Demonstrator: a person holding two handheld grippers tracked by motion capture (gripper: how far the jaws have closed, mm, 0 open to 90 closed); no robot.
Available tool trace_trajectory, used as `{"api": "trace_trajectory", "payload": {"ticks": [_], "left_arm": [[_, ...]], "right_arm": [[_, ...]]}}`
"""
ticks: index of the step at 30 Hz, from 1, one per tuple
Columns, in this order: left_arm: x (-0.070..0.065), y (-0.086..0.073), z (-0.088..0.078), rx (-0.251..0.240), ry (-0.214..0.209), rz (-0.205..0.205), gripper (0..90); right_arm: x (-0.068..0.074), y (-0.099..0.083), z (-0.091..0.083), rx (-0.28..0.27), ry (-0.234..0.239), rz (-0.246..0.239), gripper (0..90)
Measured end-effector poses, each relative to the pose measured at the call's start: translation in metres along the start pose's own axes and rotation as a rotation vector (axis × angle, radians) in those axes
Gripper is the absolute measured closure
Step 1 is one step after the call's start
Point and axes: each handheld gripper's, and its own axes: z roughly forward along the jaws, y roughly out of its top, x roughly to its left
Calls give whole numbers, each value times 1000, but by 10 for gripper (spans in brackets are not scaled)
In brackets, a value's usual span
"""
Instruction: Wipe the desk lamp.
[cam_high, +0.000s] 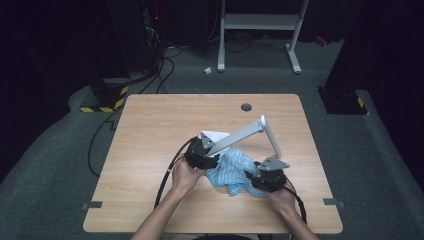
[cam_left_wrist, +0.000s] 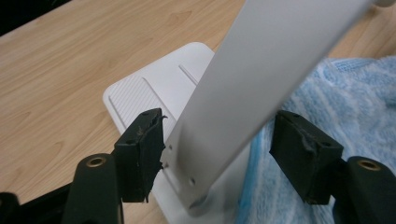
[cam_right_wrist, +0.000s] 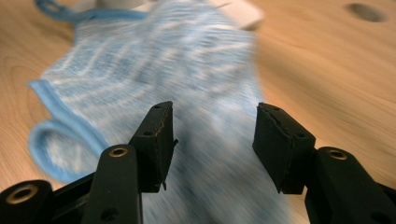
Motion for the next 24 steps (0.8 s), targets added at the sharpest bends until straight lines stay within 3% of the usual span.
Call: {"api": "trace_trajectory", "payload": {"ticks": [4,8,9,12,13,15,19,24], "left_arm": [[-3,-10,-16,-16,-25,-3,334],[-15,-19,-23,-13,-80,10,335],[-15,-19,-23,-13,-80,10,334],[-34,-25,-17,23,-132,49,324],[-34,-25,-17,23,-132,49,321],[-46,-25,-7,49,-154,76,312],[-56,-21,4,56,-146,104,310],[-54,-17,-1,5,-114,84,336]], "right_arm": [[-18,-12,-29,-32,-122,55,469],[-34,-12,-43,-58,-227,113,442],[-34,-12,-43,-58,-227,113,442],[-44,-2,-36,-53,-271,120,419],[-47,1,-32,-45,-277,122,416],[-51,7,-24,-33,-289,130,411],[-58,16,-12,-18,-304,132,430],[-62,21,-10,-29,-329,121,484]]}}
